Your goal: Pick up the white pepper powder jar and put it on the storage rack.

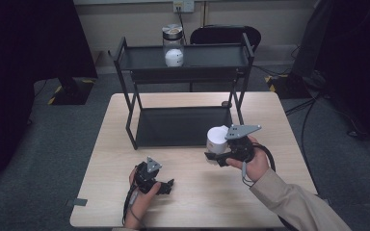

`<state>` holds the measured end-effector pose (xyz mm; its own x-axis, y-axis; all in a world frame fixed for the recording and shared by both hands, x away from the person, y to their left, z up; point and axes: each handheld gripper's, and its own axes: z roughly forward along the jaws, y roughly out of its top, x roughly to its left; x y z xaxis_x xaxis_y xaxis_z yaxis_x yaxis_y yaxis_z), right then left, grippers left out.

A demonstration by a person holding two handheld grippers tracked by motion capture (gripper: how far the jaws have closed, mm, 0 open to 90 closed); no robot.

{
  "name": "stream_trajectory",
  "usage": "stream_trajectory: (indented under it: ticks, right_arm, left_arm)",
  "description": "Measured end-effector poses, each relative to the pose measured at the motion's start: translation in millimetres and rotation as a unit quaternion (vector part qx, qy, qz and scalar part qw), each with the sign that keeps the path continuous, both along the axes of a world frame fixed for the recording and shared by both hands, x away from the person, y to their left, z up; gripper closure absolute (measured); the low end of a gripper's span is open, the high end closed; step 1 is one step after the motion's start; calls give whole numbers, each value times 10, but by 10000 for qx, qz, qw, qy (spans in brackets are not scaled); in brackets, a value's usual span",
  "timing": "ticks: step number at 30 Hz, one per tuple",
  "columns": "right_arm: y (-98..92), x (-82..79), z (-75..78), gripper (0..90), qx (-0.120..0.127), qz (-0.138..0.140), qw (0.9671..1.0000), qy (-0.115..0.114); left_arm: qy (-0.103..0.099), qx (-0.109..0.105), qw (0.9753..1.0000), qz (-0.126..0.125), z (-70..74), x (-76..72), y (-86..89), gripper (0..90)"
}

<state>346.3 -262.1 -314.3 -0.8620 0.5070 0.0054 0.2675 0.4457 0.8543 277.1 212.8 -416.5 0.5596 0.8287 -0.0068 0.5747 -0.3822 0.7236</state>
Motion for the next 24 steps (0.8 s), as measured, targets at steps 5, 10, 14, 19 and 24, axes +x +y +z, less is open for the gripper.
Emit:
stream_trajectory:
  ticks: [5,10,14,19,24]
  right_arm:
    - [-2,77,123,304,43,-71,10000,-8]
    - [13,141,236,305,83,-128,9999,-43]
    - [37,197,308,305,102,-148,9998,-30]
    - [82,250,409,305,99,-171,9998,-45]
    - [101,304,510,305,152,-175,9997,-18]
  left_arm:
    - [3,2,10000,1,1,0,0,1]
    - [0,-1,10000,1,0,0,0,1]
    - [1,-2,10000,1,0,0,0,1]
    - [0,-3,10000,2,0,0,0,1]
    - [0,-2,10000,1,0,0,0,1]
